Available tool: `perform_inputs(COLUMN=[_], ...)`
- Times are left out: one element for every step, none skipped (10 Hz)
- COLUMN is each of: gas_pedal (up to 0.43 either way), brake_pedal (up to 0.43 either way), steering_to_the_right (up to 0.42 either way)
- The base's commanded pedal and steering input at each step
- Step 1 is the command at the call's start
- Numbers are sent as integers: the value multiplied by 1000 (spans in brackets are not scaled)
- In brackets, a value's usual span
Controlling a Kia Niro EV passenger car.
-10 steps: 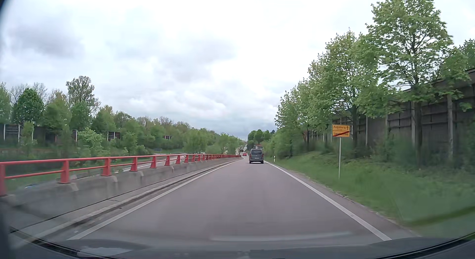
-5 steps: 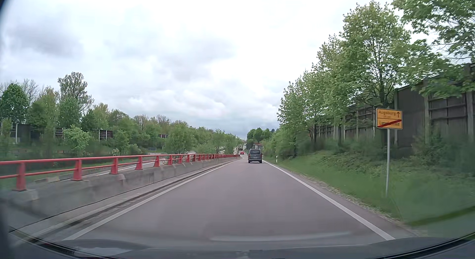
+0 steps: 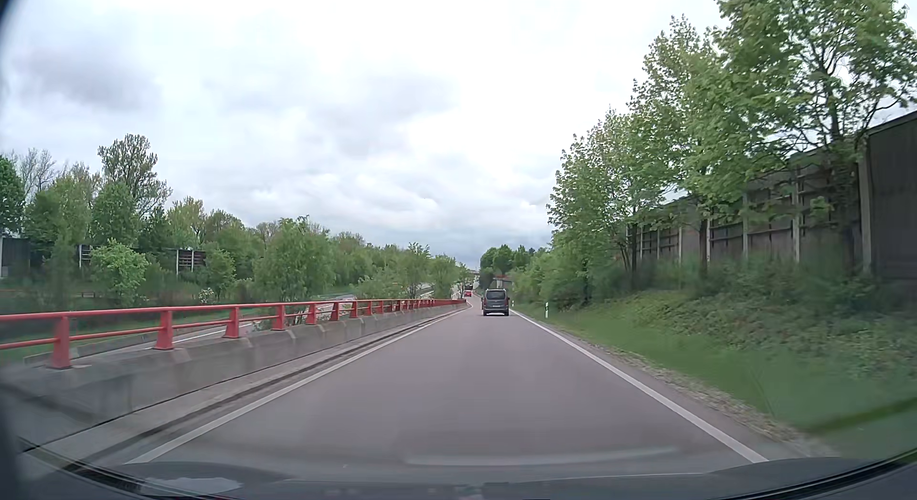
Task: Follow the waypoints while adhering to traffic rules and regulations
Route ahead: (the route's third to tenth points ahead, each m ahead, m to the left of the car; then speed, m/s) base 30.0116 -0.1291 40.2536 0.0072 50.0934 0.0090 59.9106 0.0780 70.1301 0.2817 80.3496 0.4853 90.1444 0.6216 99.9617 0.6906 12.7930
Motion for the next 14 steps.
perform_inputs(gas_pedal=[299, 299, 299, 299, 299, 299, 299, 299, 299, 299, 299, 299, 287, 287], brake_pedal=[12, 12, 12, 12, 12, 12, 12, 12, 12, 12, 12, 12, 12, 12], steering_to_the_right=[-9, -7, -5, -5, -4, -2, -1, 0, 1, 2, 2, 2, 2, 3])
